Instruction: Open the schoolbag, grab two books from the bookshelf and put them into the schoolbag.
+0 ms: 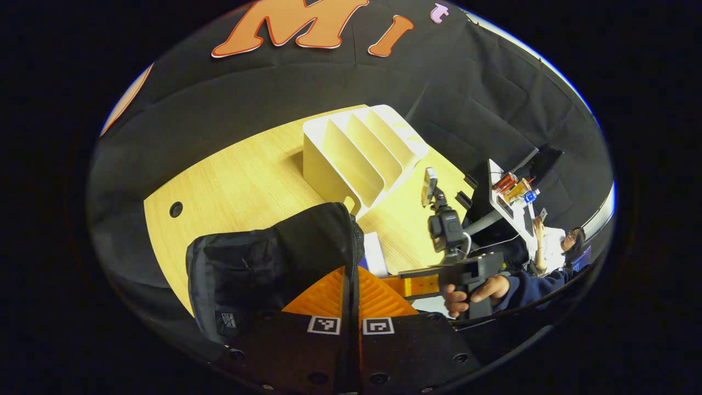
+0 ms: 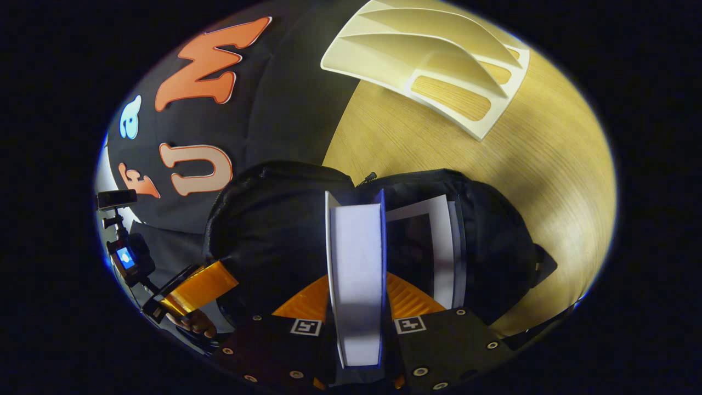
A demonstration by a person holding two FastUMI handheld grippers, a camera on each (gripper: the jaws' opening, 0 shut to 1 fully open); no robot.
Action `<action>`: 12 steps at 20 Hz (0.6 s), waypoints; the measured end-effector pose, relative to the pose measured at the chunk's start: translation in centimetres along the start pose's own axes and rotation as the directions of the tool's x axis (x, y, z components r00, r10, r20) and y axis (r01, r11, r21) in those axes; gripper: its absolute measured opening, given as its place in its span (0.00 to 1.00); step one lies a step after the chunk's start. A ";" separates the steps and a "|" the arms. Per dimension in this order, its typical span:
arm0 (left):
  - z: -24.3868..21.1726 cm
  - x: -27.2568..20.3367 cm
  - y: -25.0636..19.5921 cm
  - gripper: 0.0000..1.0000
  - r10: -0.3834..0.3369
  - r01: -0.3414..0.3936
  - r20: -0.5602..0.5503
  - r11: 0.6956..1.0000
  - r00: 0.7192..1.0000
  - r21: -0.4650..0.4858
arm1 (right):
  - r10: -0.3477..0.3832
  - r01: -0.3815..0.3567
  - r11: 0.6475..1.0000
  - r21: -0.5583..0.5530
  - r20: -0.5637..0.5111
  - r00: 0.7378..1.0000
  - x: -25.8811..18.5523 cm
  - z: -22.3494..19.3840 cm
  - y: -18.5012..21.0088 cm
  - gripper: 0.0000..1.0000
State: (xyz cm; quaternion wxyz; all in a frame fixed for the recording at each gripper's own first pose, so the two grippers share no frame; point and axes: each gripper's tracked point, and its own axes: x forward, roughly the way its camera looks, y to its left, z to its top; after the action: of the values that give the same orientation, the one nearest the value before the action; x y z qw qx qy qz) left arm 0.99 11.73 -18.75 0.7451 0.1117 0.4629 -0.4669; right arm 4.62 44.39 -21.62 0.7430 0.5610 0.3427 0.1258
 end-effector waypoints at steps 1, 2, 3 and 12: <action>0.0 0.0 -0.1 0.01 -0.003 0.003 0.001 1.000 1.000 0.002 | 0.009 -0.009 1.000 0.004 -0.001 1.000 0.7 0.0 -0.1 0.34; 0.1 0.1 -0.2 0.01 -0.002 0.002 0.004 1.000 1.000 0.002 | 0.015 -0.015 1.000 0.008 -0.002 1.000 1.2 0.1 -0.1 0.34; 0.0 0.1 -0.2 0.01 -0.005 0.005 0.004 1.000 1.000 0.001 | 0.006 -0.006 1.000 0.006 -0.006 1.000 1.7 0.1 -0.3 0.34; -0.6 1.1 0.4 0.01 0.099 -0.098 0.023 0.995 0.995 -0.018 | -0.351 0.296 0.897 -0.329 -0.123 0.928 -0.5 0.5 -6.2 0.98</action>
State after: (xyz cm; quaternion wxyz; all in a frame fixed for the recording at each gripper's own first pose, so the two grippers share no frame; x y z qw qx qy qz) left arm 1.07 11.61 -20.05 0.7737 0.1226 0.4517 -0.4270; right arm 3.40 41.64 -27.07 0.7972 0.3610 0.4732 0.1013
